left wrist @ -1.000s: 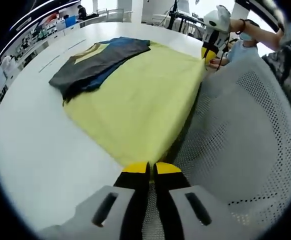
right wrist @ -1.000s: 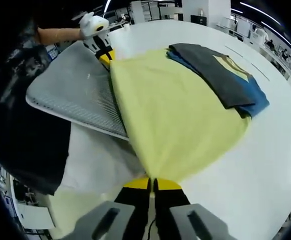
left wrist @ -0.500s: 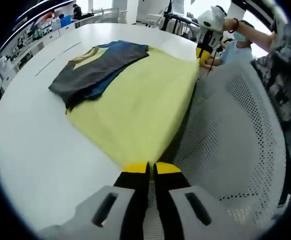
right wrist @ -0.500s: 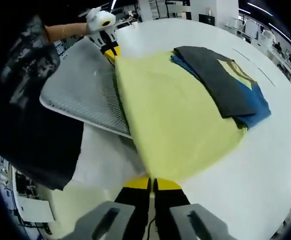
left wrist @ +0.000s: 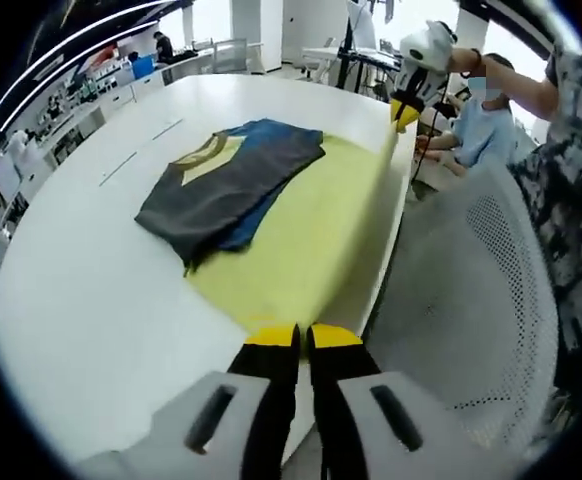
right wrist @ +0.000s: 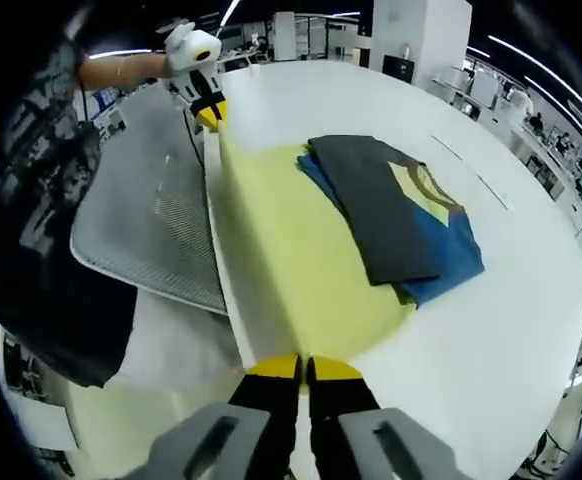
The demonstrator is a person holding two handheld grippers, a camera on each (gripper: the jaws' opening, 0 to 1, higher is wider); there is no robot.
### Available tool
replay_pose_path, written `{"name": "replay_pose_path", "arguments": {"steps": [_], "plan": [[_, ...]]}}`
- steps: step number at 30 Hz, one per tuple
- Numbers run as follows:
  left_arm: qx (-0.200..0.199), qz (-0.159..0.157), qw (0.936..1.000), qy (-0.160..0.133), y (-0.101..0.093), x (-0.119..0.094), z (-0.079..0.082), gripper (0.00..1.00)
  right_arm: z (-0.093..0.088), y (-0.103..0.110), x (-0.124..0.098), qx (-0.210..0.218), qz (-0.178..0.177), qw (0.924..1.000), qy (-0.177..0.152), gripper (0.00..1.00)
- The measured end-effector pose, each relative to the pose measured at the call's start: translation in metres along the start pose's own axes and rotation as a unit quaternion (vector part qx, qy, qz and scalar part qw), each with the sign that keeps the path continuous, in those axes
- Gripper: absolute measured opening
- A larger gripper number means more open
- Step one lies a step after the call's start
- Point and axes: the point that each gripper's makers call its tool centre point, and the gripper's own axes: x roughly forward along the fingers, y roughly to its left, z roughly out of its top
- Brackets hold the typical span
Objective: Fold the garment on the visible template until the final outline fits inside the template.
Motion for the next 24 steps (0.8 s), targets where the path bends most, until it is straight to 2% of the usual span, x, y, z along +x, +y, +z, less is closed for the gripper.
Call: {"name": "replay_pose_path", "arguments": {"steps": [13, 17, 20, 24], "plan": [[0.021, 0.071, 0.9966, -0.037, 0.039, -0.008, 0.036, 0.0, 0.031, -0.048, -0.012, -0.011, -0.063, 0.9975, -0.029, 0.0], [0.021, 0.086, 0.9954, -0.038, 0.051, -0.007, 0.044, 0.0, 0.039, -0.061, -0.017, -0.016, -0.075, 0.9964, -0.037, 0.0], [0.036, 0.105, 0.9932, -0.036, 0.063, -0.007, 0.05, 0.0, 0.047, -0.071, -0.02, -0.028, -0.086, 0.9949, -0.045, 0.0], [0.032, 0.133, 0.9892, -0.053, 0.079, -0.011, 0.065, 0.0, 0.054, -0.084, -0.022, -0.034, -0.097, 0.9934, -0.05, 0.0]]}}
